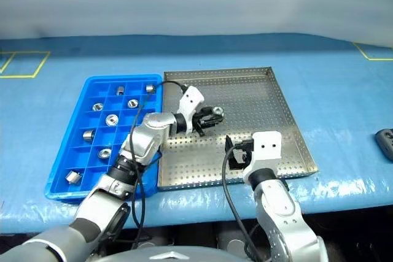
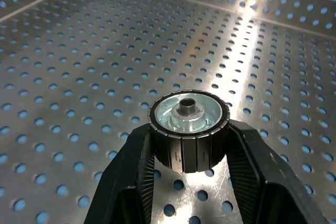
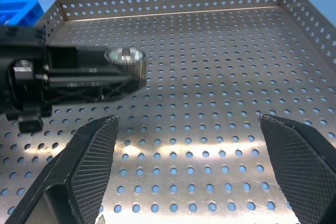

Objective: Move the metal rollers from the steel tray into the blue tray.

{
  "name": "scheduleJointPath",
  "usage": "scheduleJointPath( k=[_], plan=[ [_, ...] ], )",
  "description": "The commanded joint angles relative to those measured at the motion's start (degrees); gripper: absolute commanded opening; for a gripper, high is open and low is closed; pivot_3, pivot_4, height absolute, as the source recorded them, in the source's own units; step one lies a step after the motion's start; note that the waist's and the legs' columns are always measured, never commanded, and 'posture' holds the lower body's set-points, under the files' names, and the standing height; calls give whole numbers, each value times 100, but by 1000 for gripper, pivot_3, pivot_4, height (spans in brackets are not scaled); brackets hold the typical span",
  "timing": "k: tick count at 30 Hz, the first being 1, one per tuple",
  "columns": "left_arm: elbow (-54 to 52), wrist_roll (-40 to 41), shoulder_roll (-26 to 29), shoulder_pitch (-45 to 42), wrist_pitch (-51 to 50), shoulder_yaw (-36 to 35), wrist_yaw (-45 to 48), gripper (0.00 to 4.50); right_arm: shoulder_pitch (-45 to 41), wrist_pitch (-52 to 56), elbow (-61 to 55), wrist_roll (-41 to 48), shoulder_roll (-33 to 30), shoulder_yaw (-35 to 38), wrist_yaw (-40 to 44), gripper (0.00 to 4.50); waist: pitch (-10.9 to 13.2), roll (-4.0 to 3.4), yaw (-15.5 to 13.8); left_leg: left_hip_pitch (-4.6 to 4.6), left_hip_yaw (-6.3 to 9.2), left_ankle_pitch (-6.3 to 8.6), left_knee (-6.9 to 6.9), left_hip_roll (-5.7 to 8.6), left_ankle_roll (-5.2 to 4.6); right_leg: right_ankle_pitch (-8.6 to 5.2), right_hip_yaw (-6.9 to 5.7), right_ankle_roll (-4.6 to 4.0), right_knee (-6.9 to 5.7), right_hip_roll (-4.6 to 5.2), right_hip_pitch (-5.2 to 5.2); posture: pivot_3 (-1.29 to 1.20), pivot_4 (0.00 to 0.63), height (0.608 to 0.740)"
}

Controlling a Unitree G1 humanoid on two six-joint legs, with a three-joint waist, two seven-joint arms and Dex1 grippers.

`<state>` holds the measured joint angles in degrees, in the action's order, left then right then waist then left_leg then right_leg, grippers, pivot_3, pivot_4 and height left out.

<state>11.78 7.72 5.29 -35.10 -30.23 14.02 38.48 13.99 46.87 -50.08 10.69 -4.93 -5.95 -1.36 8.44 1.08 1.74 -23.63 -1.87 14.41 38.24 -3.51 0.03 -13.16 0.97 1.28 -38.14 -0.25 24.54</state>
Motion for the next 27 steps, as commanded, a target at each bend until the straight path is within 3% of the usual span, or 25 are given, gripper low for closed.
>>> scheduleJointPath(
  k=[1, 6, 15, 27],
  plan=[
    [-1065, 301, 149, 213, -185, -355, -97, 1657, -273, 2, 15, 52, -81, -146, 164, 4500, 0, 0, -16, 0, 1, 0, 0, 0, 0, 0, 0, 0, 0, 0, 0, 38, 150, 740],
    [-2197, 202, 715, 860, -679, -866, -654, 1657, -1018, -71, 470, -107, -441, -783, 562, 4500, 0, 0, -113, 8, 2, 0, 0, -3, 0, 2, 10, 0, -5, -3, -1, 122, 150, 740],
    [-3439, 331, 984, 1699, -1358, -1723, -1574, 1657, -1460, -259, 768, -81, -592, -1236, 1016, 4500, 0, 3, -470, 1, 6, -2, 0, 3, 2, 1, -8, -3, 0, 6, -3, 223, 150, 740],
    [-3854, 239, 1351, 2715, -1657, -1976, -1978, 1657, -1566, -356, 899, -70, -603, -1285, 1297, 4500, 0, 4, -644, 3, 10, -4, 1, 3, 4, 1, -15, -2, -1, 9, -5, 258, 150, 740]
  ],
)
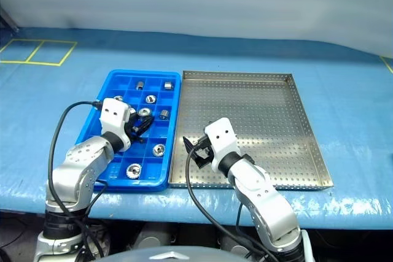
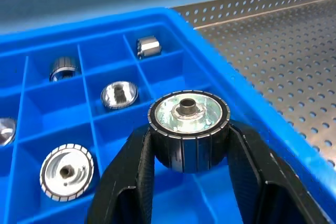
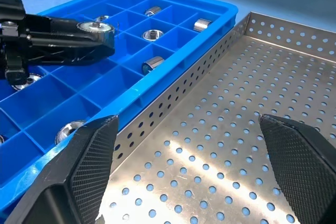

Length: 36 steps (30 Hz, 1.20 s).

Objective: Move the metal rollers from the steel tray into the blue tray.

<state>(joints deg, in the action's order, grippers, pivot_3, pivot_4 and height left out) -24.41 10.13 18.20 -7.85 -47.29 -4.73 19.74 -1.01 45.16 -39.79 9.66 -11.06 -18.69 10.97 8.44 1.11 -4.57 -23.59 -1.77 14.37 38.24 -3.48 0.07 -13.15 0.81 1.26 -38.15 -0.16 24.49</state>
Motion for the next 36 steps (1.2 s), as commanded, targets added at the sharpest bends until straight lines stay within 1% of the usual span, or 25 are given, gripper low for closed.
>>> scheduleJointPath(
  k=[1, 10, 14, 20, 21, 22, 25, 27, 28, 33, 36],
  plan=[
    [-200, 20, 34, -5, 47, -110, -138, 1657, -59, -206, -136, 33, 8, -24, 88, 4500, 0, 0, -24, -1, 1, 0, 0, 0, 0, 0, 0, 0, 0, 0, 0, 258, 150, 740],
    [163, 24, 36, -79, 72, 114, -141, 1657, 122, -496, -349, 200, -98, -167, 446, 4500, 0, 1, -35, -1, 0, 0, 0, 1, 0, 0, 0, 0, 2, 1, 0, 224, 150, 740],
    [335, -129, 109, -106, -6, 250, -233, 1657, 212, -507, -402, 177, -89, -142, 389, 4500, 0, 0, -25, 0, 0, 0, 0, 0, 0, -1, -1, -1, 1, 0, 0, 204, 150, 740],
    [395, -92, 87, -138, -123, 271, -274, 1657, 321, -474, -430, 101, -91, -119, 248, 4500, -1, 1, -14, 3, -1, 0, 1, 0, 0, -1, -1, -2, 0, 1, -3, 204, 150, 740],
    [388, -82, 85, -150, -134, 270, -271, 2405, 330, -474, -434, 100, -95, -120, 237, 4500, -2, 1, -15, 3, -1, -1, 1, 0, 1, -1, -1, -2, 0, 2, -4, 204, 150, 740],
    [365, -60, 77, -173, -151, 251, -270, 2654, 342, -480, -447, 109, -96, -114, 237, 4500, -2, 0, -18, 3, -1, -1, 1, 0, 1, -1, -1, -2, 0, 2, -4, 204, 150, 740],
    [286, 61, 70, -251, -169, 173, -220, 3620, 363, -487, -492, 129, -111, -85, 250, 4500, -2, 0, -18, 7, -1, -6, 1, 0, 1, -2, -4, -3, -3, 2, -7, 185, 150, 740],
    [252, 161, 69, -289, -168, 124, -172, 4302, 365, -480, -511, 134, -121, -66, 251, 4500, -2, 0, 3, 6, -4, -19, 1, -2, 4, -1, -9, -25, -5, 1, -6, 185, 150, 740],
    [241, 179, 81, -306, -166, 112, -168, 4430, 366, -477, -518, 130, -127, -56, 245, 4500, -2, 0, 14, 6, -3, -26, 0, -3, 8, -4, -10, -36, -5, 1, -6, 185, 150, 740],
    [128, 526, 42, -551, 16, -64, 48, 4430, 398, -487, -617, 121, -170, 39, 219, 4500, 0, 3, 54, 5, -2, -44, -1, -3, 6, 5, -14, -48, -6, 0, -6, 166, 150, 740],
    [150, 675, 26, -734, 212, -17, 224, 4430, 463, -513, -724, 110, -196, 170, 173, 4500, 0, 3, 59, 0, -5, -44, -2, 0, 6, 7, -11, -45, -1, 3, -4, 140, 150, 740]
  ],
)
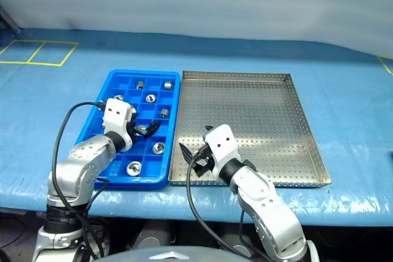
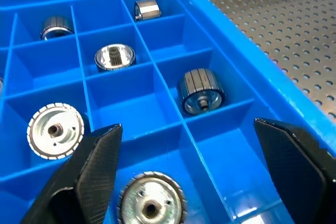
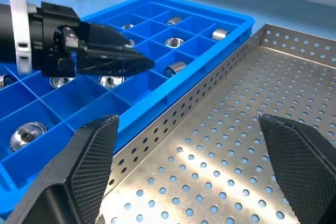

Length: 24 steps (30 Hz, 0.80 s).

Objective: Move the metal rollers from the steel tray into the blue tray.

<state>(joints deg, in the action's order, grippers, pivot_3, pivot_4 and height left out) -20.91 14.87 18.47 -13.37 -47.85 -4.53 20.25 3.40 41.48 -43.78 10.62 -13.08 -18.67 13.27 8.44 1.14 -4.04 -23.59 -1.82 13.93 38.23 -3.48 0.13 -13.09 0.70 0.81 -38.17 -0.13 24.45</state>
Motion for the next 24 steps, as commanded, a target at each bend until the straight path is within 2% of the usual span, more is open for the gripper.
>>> scheduleJointPath(
  k=[1, 4, 10, 16, 24],
  plan=[
    [-183, 232, 1, -218, 316, -12, 213, 4430, 39, -147, -351, 11, 1, 199, -69, 4500, 0, 0, 21, -1, -1, 0, -2, 1, 0, 3, 1, 5, 5, 1, 0, 128, 150, 740],
    [-70, 222, 15, -309, 564, 136, 310, 4430, 136, -145, -444, 4, -16, 353, -144, 4500, 0, 0, 81, -4, -3, 1, -9, 2, -1, 11, 5, 19, 15, 1, 2, 91, 150, 740],
    [331, 48, 186, -323, 1798, 684, 1074, 4430, 638, -434, -614, -155, 14, 826, -433, 4500, 0, 0, 215, -3, -7, 1, -12, 1, -1, 9, 6, 15, 16, 0, 2, 19, 150, 740],
    [586, 112, 165, -210, 2156, 845, 1326, 4430, 1148, -546, -779, -238, 2, 1156, -598, 4500, 0, -1, 382, 1, -13, 1, -13, -2, -1, 10, 13, 16, 13, -3, 4, -21, 150, 740],
    [629, 105, 142, 33, 2300, 963, 1348, 4430, 1287, -529, -628, -331, 141, 1351, -793, 4500, -1, -1, 478, 2, -14, 1, -11, -2, -1, 9, 19, 16, 9, -2, 5, -20, 150, 740]
  ],
)
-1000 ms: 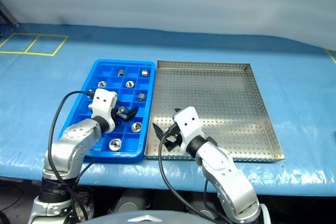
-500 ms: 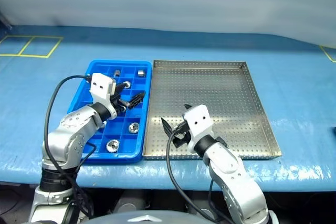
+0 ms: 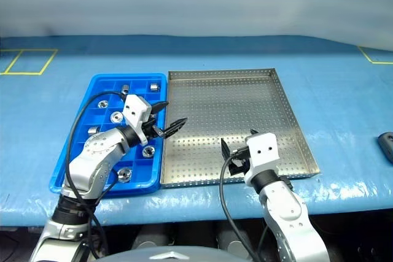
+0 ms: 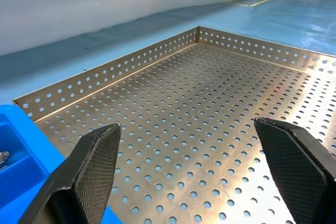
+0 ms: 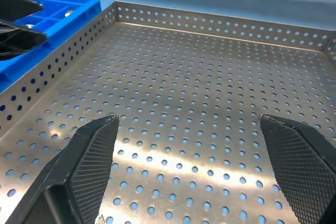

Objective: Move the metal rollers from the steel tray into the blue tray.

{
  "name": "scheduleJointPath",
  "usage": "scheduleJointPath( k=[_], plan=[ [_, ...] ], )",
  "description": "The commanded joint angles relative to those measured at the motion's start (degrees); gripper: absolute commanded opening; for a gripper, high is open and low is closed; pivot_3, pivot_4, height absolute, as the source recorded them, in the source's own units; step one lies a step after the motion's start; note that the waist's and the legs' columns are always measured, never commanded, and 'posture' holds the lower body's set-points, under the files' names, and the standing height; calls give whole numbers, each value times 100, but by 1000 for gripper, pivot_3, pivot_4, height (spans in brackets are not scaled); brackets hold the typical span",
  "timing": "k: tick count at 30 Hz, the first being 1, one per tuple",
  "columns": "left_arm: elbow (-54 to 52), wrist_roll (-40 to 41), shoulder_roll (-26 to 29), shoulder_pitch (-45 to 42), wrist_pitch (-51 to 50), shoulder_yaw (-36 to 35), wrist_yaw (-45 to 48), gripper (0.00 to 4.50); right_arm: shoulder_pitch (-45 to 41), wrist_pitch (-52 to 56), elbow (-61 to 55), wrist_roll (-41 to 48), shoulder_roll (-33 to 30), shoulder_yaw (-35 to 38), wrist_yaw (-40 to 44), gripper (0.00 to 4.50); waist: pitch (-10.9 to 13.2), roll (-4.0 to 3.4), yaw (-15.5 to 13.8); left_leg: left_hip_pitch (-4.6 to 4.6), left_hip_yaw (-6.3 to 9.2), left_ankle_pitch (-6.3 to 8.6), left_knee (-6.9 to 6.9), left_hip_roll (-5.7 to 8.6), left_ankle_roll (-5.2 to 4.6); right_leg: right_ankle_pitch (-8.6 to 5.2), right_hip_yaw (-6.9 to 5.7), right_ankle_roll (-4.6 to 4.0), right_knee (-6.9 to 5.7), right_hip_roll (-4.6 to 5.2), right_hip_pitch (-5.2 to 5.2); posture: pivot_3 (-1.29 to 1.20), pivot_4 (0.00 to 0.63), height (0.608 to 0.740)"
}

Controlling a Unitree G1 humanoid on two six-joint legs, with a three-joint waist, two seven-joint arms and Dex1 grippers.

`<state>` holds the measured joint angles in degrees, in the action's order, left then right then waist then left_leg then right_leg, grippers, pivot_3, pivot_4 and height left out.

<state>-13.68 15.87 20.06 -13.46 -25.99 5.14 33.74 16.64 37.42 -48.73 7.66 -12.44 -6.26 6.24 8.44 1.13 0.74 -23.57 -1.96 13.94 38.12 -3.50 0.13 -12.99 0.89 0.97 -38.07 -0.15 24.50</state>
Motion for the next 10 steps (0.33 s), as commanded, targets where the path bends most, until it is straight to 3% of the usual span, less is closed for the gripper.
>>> scheduleJointPath(
  k=[1, 10],
  plan=[
    [-109, 10, -7, 59, 116, -11, 0, 4430, -53, -110, -88, -57, 106, 120, -127, 4500, 0, 0, 2, 0, 0, 0, 0, 0, 0, 0, 0, 0, 0, 0, 0, -20, 150, 740],
    [-223, 69, 30, 143, -19, -136, -146, 4430, -194, -84, 152, -116, 172, 147, -164, 4500, 0, 0, -9, 0, 0, 0, 0, 0, 0, 0, 1, 0, 0, 1, 0, 26, 150, 740]
  ],
)
